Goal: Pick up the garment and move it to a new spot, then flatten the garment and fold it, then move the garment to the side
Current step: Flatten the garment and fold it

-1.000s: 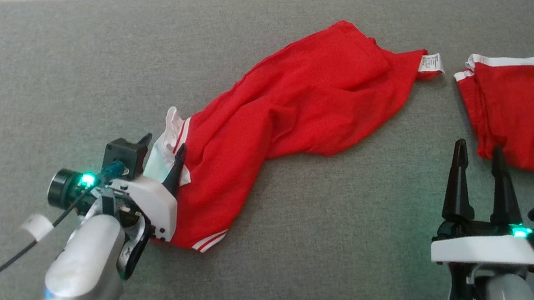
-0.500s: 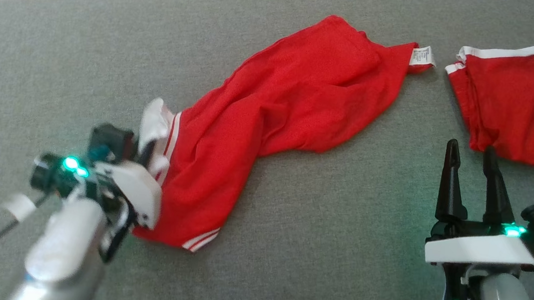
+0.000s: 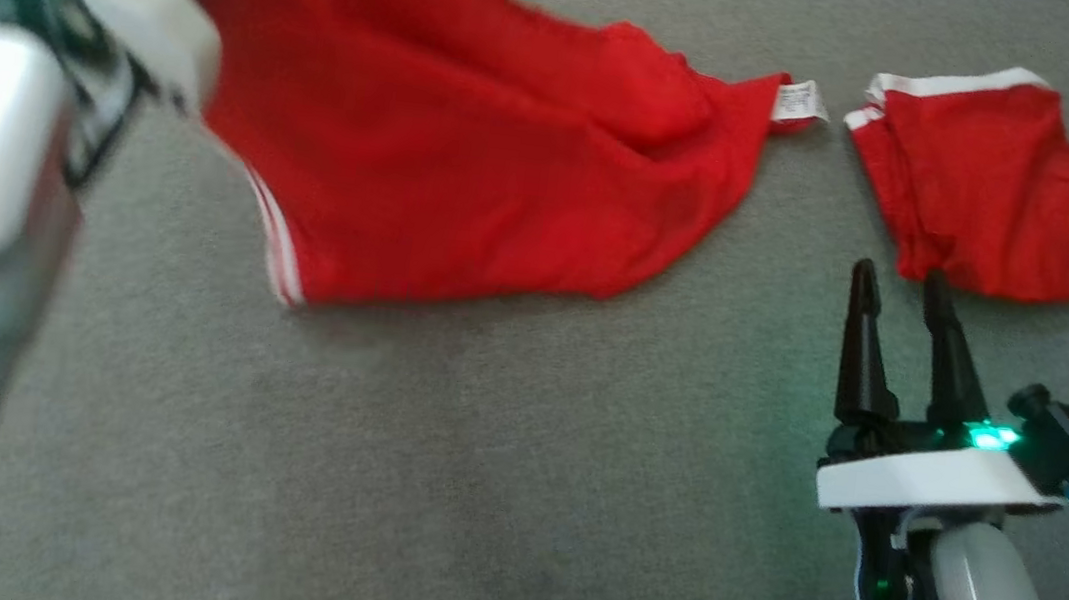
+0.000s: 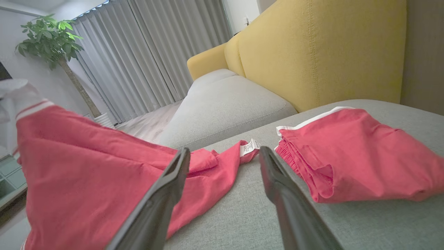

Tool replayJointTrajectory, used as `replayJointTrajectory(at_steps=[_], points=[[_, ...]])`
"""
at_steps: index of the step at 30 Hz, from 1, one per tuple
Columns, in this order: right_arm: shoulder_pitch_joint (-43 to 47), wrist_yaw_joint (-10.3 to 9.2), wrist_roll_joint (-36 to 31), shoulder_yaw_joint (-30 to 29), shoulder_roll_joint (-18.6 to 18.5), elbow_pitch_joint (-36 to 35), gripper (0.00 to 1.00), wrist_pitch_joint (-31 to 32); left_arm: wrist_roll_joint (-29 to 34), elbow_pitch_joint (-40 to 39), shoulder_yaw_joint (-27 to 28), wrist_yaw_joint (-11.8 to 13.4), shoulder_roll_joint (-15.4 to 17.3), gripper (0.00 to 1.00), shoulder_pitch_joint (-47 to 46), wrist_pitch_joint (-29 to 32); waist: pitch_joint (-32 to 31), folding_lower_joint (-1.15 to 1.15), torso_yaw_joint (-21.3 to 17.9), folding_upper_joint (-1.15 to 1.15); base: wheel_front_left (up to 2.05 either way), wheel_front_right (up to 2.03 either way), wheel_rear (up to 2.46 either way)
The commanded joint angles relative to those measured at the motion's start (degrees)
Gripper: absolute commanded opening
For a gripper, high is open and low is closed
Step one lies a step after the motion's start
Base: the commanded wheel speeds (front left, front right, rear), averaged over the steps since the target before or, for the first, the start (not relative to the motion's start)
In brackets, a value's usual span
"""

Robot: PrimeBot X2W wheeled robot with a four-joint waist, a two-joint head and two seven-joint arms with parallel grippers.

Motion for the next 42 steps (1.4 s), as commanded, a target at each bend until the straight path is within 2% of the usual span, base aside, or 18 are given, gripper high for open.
replayJointTrajectory(at_steps=[1, 4, 8, 12, 15, 17, 19, 22, 28, 29, 32, 36, 39, 42], points=[[-2.2, 0.13, 0.7, 2.0, 0.0, -1.6, 1.00, -0.6, 1.4, -0.7, 0.9, 0.1, 3.7, 0.00, -6.8, -2.5, 0.3, 0.00, -0.9, 0.00, 0.00, 0.00, 0.00], [-2.8, 0.13, 1.5, 2.9, 0.0, -1.6, 1.00, -0.6, 3.5, 1.1, 0.2, 0.2, 4.6, 0.00, -14.5, -8.7, 0.5, 0.00, -1.9, 0.00, 0.00, 0.00, 0.00], [-3.1, 0.13, 2.0, 2.9, 0.0, -1.6, 1.00, -0.6, 6.5, 2.5, 0.0, 2.4, 3.9, 0.00, -22.8, -17.6, 0.4, 0.00, -2.0, 0.00, 0.00, 0.00, 0.00], [-2.7, 0.13, 2.1, 1.8, 0.0, -1.5, 1.00, -0.6, 9.1, 2.2, -4.5, 1.4, 2.1, 0.00, -25.5, -19.6, 0.1, 0.00, -0.7, 0.00, 0.00, 0.00, 0.00], [-2.6, 0.13, 2.3, 1.3, 0.0, -1.3, 1.00, -0.6, 10.0, -0.2, -8.9, 0.6, 1.5, 0.00, -23.5, -19.8, 0.1, 0.00, 0.9, 0.00, 0.00, 0.00, 0.00], [-2.6, 0.13, 2.3, 1.4, 0.0, -1.3, 1.00, -0.6, 9.8, -2.6, -12.5, 0.3, 2.4, 0.00, -20.4, -19.8, 0.0, 0.00, 1.9, 0.00, 0.00, 0.00, 0.00], [-2.4, 0.13, 2.2, 1.1, 0.0, -1.2, 1.00, -0.6, 8.8, -5.2, -16.8, 0.2, 4.1, 0.00, -15.9, -19.8, -0.3, 0.00, 3.1, 0.00, 0.00, 0.00, 0.00], [-1.8, 0.13, 1.8, 0.2, 0.0, -0.7, 1.00, -0.6, 5.8, -8.4, -25.1, 0.1, 8.4, 0.00, -8.9, -19.7, -1.2, 0.00, 5.4, 0.00, 0.00, 0.00, 0.00], [-1.0, 0.13, 0.7, -1.4, 0.0, 0.7, 1.00, -0.6, -1.0, -15.7, -40.2, 0.1, 19.5, 0.00, 2.1, -15.4, -3.0, 0.00, 10.2, 0.00, 0.00, 0.00, 0.00], [-1.0, 0.13, 0.7, -1.4, 0.0, 0.7, 1.00, -0.6, -1.0, -15.7, -40.2, 0.1, 19.5, 0.00, 2.1, -15.4, -3.0, 0.00, 10.2, 0.00, 0.00, 0.00, 0.00], [-1.2, 0.13, 0.2, -1.5, 0.0, 1.5, 1.00, -0.6, -3.9, -17.8, -44.3, 0.1, 24.4, 0.00, 4.8, -12.8, -3.7, 0.00, 12.3, 0.00, 0.00, 0.00, 0.00], [-1.5, 0.13, 0.0, -1.4, 0.0, 2.2, 1.00, -0.6, -5.7, -17.8, -45.2, 0.3, 28.2, 0.00, 6.4, -10.6, -4.7, 0.00, 14.2, 0.00, 0.00, 0.00, 0.00], [-1.4, 0.13, -0.1, -1.2, 0.0, 2.6, 1.00, -0.6, -5.7, -17.3, -45.5, 1.6, 29.2, 0.00, 7.8, -9.9, -5.4, 0.00, 15.1, 0.00, 0.00, 0.00, 0.00], [-1.3, 0.13, -0.2, -1.1, 0.0, 3.0, 1.00, -0.6, -6.0, -16.9, -46.4, 2.9, 28.7, 0.00, 10.2, -8.7, -5.9, 0.00, 15.4, 0.00, 0.00, 0.00, 0.00]])
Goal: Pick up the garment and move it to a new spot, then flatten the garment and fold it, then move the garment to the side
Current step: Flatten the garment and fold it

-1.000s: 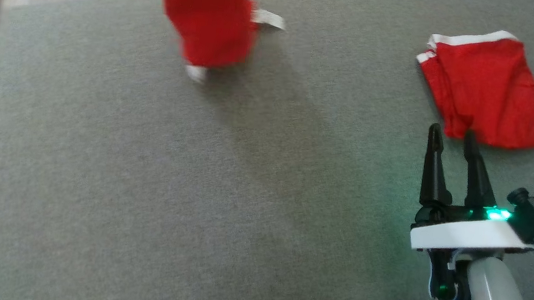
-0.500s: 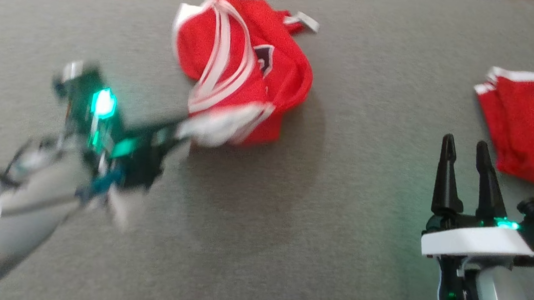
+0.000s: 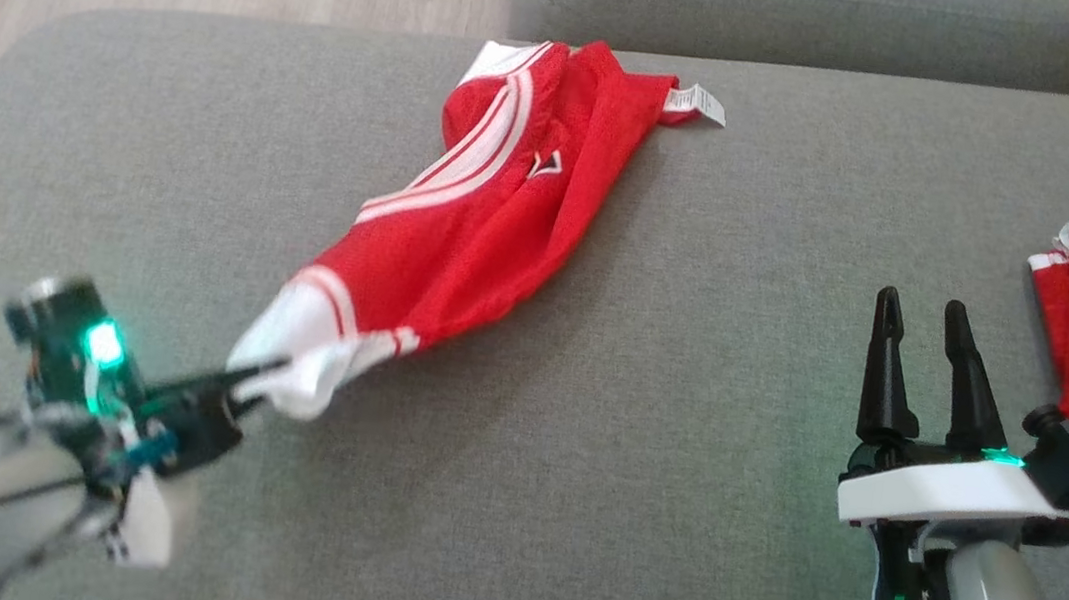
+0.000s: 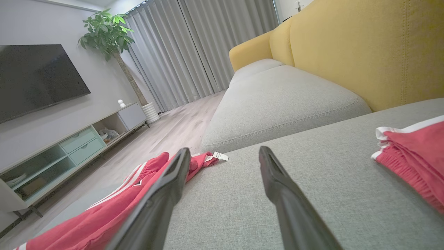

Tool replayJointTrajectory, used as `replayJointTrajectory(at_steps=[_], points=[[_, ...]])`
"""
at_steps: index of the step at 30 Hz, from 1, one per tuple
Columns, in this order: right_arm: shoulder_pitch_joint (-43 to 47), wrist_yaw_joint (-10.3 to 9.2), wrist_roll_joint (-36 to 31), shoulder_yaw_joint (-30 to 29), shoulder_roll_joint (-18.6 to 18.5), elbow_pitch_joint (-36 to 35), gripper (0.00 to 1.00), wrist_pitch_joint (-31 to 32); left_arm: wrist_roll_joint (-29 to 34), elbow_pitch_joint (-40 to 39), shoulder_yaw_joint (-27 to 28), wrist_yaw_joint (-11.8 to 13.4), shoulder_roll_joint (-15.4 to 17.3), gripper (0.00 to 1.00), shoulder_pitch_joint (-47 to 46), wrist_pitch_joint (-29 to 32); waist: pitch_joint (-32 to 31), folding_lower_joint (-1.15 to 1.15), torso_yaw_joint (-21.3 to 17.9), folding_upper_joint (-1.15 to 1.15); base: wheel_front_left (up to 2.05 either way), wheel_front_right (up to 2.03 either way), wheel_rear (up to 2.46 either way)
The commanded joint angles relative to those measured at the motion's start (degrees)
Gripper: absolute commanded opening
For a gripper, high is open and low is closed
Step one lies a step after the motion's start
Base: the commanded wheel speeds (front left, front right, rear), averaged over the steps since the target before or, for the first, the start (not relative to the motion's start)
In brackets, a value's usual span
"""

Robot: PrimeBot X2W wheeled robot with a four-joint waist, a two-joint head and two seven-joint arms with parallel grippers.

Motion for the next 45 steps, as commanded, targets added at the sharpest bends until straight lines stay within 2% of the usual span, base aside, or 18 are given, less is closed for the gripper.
replayJointTrajectory(at_steps=[1, 2, 3, 6, 11, 14, 18, 22, 26, 30, 31, 39, 45], points=[[-1.1, 0.13, -0.4, 1.5, 0.0, -1.5, 1.00, -0.6, -0.9, -0.2, 2.2, 0.6, 1.7, 0.00, -0.5, 0.6, -0.3, 0.01, 0.1, 0.00, 0.00, 0.00, 0.00], [-1.0, 0.13, -0.5, 1.5, 0.0, -1.2, 1.00, -0.6, -2.7, 0.0, 2.2, 1.4, 0.6, 0.63, 1.1, 1.8, -0.6, 0.01, 0.1, 0.00, 0.00, 0.00, 0.00], [-1.1, 0.13, -0.6, 1.4, 0.0, -1.2, 1.00, -0.6, -3.5, -0.1, 2.6, 2.3, 0.0, 1.00, 1.6, 1.8, -0.7, 0.01, 0.1, 0.00, 0.00, 0.00, 0.00], [-1.1, 0.13, -1.0, 0.7, 0.0, -1.3, 1.00, -0.6, -6.6, -0.6, 5.1, 5.8, -1.9, 1.00, 2.7, 1.3, -1.0, 0.01, 0.0, 0.00, 0.00, 0.00, 0.00], [-0.9, 0.13, -1.6, -1.0, 0.0, -2.4, 1.00, -0.6, -16.5, -1.6, 14.4, 14.6, -5.7, 1.00, 5.2, -3.2, -1.8, 0.01, -0.7, 0.00, 0.00, 0.00, 0.00], [-0.7, 0.13, -2.2, -2.0, 0.0, -3.5, 1.00, -0.6, -21.7, -2.6, 19.8, 18.8, -8.3, 1.00, 7.0, -7.3, -2.3, 0.01, -1.1, 0.00, 0.00, 0.00, 0.00], [-0.4, 0.13, -3.3, -2.8, 0.0, -5.1, 1.00, -0.6, -26.1, -5.5, 27.4, 23.0, -12.9, 1.00, 9.3, -10.8, -2.5, 0.01, -1.3, 0.00, 0.00, 0.00, 0.00], [0.1, 0.13, -4.3, -2.7, 0.0, -6.3, 1.00, -0.6, -24.8, -9.6, 35.5, 24.8, -18.1, 1.00, 12.9, -11.3, -2.5, 0.01, -1.6, 0.00, 0.00, 0.00, 0.00], [1.0, 0.13, -4.9, -1.8, 0.0, -7.0, 1.00, -0.6, -20.5, -12.1, 42.6, 24.2, -23.6, 1.00, 20.0, -11.3, -2.3, 0.01, -1.9, 0.00, 0.00, 0.00, 0.00], [1.7, 0.13, -5.0, -1.2, 0.0, -7.3, 1.00, -0.6, -16.9, -11.9, 46.6, 21.2, -28.2, 1.00, 25.9, -11.3, -1.5, 0.01, -2.0, 0.00, 0.00, 0.00, 0.00], [1.7, 0.13, -5.0, -1.2, 0.0, -7.3, 1.00, -0.6, -16.9, -11.9, 46.6, 21.2, -28.2, 1.00, 25.9, -11.3, -1.5, 0.01, -2.0, 0.00, 0.00, 0.00, 0.00], [-0.7, 0.13, -7.5, 1.0, 0.0, -5.9, 1.00, -0.6, -10.1, -8.7, 49.7, 15.2, -32.2, 1.00, 26.1, -11.3, 1.2, 0.01, 0.3, 0.00, 0.00, 0.00, 0.00], [-10.3, 0.13, -11.8, 3.3, 0.0, -0.9, 1.00, 4.9, -6.9, -5.0, 48.9, 12.8, -34.7, 1.00, 23.3, -11.3, 6.5, 0.01, 5.5, 0.00, 0.00, 0.00, 0.00]])
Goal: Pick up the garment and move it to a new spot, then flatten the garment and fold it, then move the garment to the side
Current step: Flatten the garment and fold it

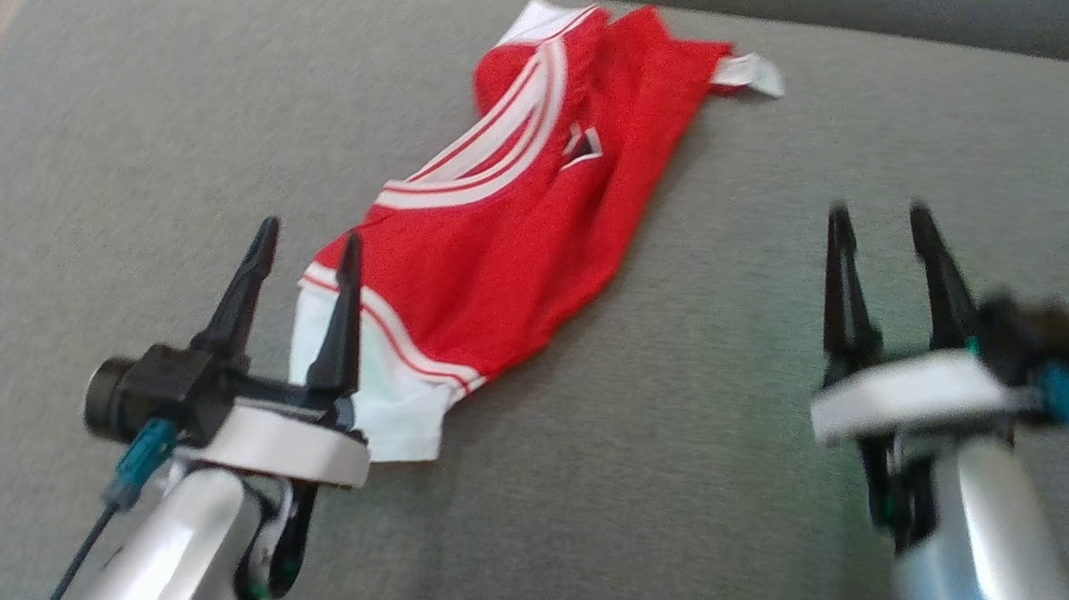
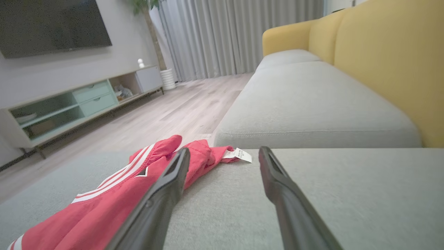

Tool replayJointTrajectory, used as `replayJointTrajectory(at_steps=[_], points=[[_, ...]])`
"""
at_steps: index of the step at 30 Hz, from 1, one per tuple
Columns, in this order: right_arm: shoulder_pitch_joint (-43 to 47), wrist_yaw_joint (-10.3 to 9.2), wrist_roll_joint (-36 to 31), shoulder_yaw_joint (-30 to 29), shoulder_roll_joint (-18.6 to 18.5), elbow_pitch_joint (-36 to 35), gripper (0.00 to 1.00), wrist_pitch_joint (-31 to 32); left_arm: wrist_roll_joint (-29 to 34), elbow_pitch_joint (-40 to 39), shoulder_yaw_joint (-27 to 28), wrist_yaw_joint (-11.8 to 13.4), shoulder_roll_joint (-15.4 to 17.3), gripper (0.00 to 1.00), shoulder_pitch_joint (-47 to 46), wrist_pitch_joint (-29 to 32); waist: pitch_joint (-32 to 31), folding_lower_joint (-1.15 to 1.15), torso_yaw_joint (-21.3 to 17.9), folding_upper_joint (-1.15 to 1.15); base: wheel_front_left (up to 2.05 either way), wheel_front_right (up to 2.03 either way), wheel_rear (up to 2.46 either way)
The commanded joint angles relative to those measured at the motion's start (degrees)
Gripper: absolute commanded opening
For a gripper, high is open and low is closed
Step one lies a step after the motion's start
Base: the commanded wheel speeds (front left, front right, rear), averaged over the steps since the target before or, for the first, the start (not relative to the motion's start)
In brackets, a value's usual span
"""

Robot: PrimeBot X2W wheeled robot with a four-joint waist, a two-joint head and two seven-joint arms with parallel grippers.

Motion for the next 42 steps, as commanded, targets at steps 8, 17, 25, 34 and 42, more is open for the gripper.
replayJointTrajectory(at_steps=[8, 17, 25, 34, 42], points=[[-20.8, 0.13, -2.3, 0.3, -1.0, 13.0, 1.00, 7.4, 3.4, -0.4, 2.0, -3.7, -4.5, 1.00, -7.9, -0.3, 9.4, 0.00, 11.2, 0.00, 0.00, 0.00, 0.00], [-32.6, 0.13, -3.1, -3.2, -4.5, 31.1, 1.00, 7.9, 5.1, -0.5, 2.1, -6.2, -7.9, 1.00, -10.5, -0.3, 12.6, 0.00, 16.6, 0.00, 0.00, 0.00, 0.00], [-35.8, 0.13, -3.1, -1.8, -4.5, 38.4, 0.00, 4.9, 5.7, -0.6, 2.8, -6.6, -8.3, 1.00, -10.1, -0.3, 12.9, 0.00, 16.5, 0.00, 0.00, 0.00, 0.00], [-36.5, 0.13, -1.8, -0.8, -3.0, 43.0, 0.00, -1.8, 6.6, 0.6, 4.3, -6.8, -8.4, 1.00, -9.4, -0.3, 10.2, 0.00, 12.1, 0.00, 0.00, 0.00, 0.00], [-31.6, 0.13, 0.2, -1.4, -1.8, 42.1, 0.00, -5.2, 8.3, 1.5, 7.9, -7.0, -8.2, 1.00, -6.8, -0.3, 4.0, 0.00, 3.9, 0.00, 0.00, 0.00, 0.00]])
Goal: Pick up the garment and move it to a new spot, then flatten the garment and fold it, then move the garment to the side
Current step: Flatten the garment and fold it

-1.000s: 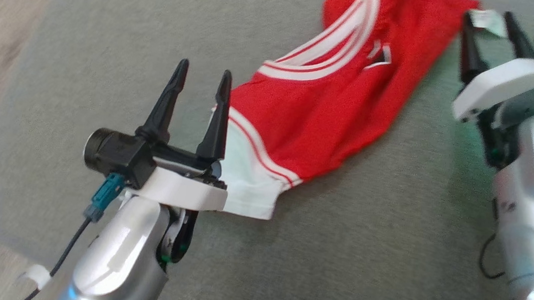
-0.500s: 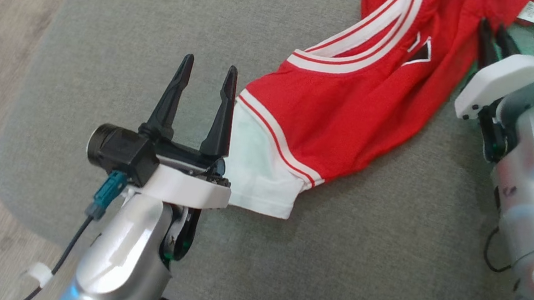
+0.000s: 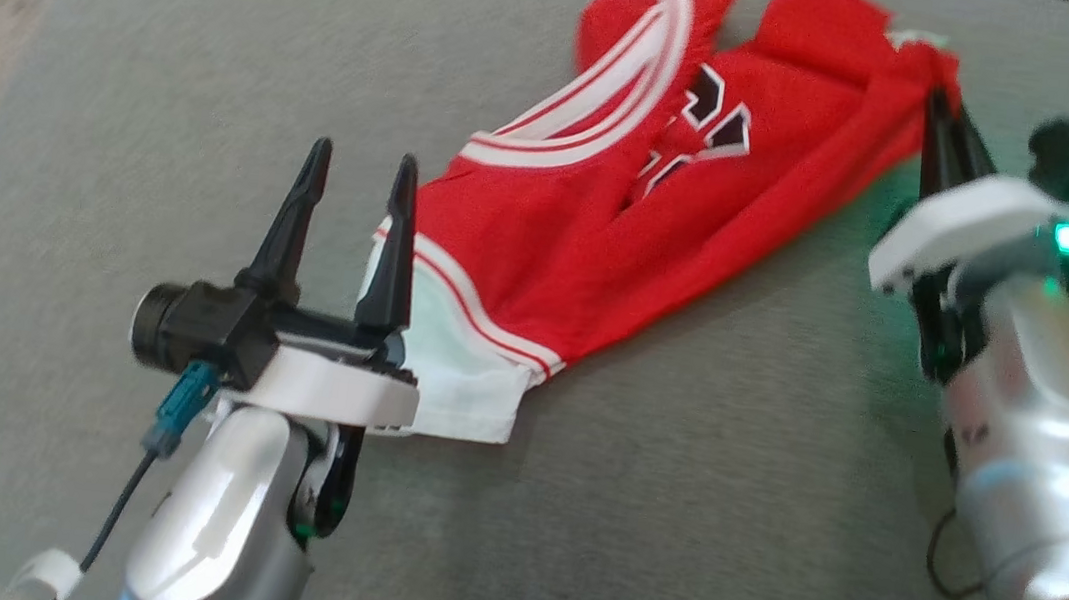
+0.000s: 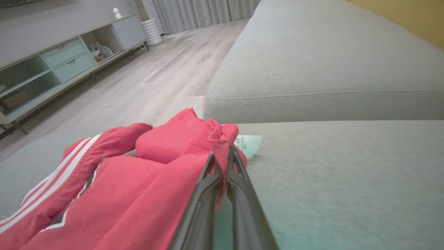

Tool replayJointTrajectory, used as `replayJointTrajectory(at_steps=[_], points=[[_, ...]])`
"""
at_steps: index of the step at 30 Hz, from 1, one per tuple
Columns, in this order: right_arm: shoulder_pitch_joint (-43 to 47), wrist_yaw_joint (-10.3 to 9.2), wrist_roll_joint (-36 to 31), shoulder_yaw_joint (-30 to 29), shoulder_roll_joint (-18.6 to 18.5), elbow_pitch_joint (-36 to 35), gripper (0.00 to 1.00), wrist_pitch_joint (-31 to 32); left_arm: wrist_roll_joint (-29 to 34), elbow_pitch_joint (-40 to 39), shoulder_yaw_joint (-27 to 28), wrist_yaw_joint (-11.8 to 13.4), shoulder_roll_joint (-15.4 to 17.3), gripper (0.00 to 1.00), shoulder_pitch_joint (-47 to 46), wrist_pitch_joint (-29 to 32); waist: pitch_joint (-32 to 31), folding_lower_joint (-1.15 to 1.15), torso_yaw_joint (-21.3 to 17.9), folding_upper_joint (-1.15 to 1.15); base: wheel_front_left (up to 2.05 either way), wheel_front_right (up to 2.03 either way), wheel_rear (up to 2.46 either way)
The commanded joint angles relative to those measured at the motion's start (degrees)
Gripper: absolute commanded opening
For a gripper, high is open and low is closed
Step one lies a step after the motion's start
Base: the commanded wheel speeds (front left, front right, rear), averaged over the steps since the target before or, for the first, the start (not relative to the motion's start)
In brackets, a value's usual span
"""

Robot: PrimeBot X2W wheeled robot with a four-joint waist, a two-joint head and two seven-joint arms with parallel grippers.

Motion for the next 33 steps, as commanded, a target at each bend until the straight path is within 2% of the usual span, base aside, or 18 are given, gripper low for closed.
replayJointTrajectory(at_steps=[1, 6, 10, 15, 16, 17, 18, 25, 29, 33], points=[[0.9, 0.13, 0.1, 0.5, 0.9, -1.9, 0.00, -1.0, 0.5, -1.5, 2.3, -0.1, 0.8, 1.00, -0.2, -0.3, -3.6, 0.00, -4.0, 0.00, 0.00, 0.00, 0.00], [5.6, 0.13, -1.6, -2.8, 0.0, -3.8, 0.00, -1.4, 1.3, -1.4, 3.8, -0.3, 0.9, 1.00, 1.6, -0.3, -6.7, 0.00, -8.2, 0.00, 0.00, 0.00, 0.00], [10.9, 0.13, -5.5, -10.0, -0.2, -7.2, 0.00, -1.5, 1.7, -1.4, 4.9, -0.3, 0.9, 1.00, 3.4, -0.3, -8.9, 0.00, -11.3, 0.00, 0.00, 0.00, 0.00], [17.8, 0.13, -10.8, -16.7, 1.8, -13.2, 0.00, 0.3, 2.0, -1.5, 5.7, -0.3, 0.8, 1.00, 5.0, -0.3, -10.4, 0.00, -13.7, 0.00, 0.00, 0.00, 0.00], [19.2, 0.13, -11.8, -17.8, 2.2, -15.0, 0.27, 0.8, 2.1, -1.5, 5.9, -0.4, 0.8, 1.00, 5.2, -0.3, -10.6, 0.00, -14.1, 0.00, 0.00, 0.00, 0.00], [20.6, 0.13, -12.8, -18.7, 2.5, -17.1, 0.96, 1.2, 2.2, -1.5, 6.1, -0.4, 0.8, 1.00, 5.3, -0.3, -10.7, 0.00, -14.5, 0.00, 0.00, 0.00, 0.00], [21.9, 0.13, -13.3, -19.6, 2.7, -19.3, 1.00, 1.7, 2.3, -1.6, 6.3, -0.4, 0.8, 1.00, 5.5, -0.3, -10.8, 0.00, -14.9, 0.00, 0.00, 0.00, 0.00], [28.3, 0.13, -7.8, -17.8, 3.0, -37.6, 1.00, 1.5, 2.9, -1.6, 6.9, -0.9, 0.9, 1.00, 6.0, -0.3, -11.0, 0.00, -16.8, 0.00, 0.00, 0.00, 0.00], [30.7, 0.13, -6.8, -14.4, 3.0, -49.4, 1.00, 0.1, 3.2, -1.6, 7.0, -1.2, 0.9, 1.00, 6.0, -0.3, -11.0, 0.00, -17.4, 0.00, 0.00, 0.00, 0.00], [33.4, 0.13, -6.2, -11.4, 3.0, -54.9, 1.00, 0.0, 3.4, -1.6, 6.7, -1.6, 0.9, 1.00, 6.0, -0.3, -11.2, 0.00, -17.3, 0.00, 0.00, 0.00, 0.00]])
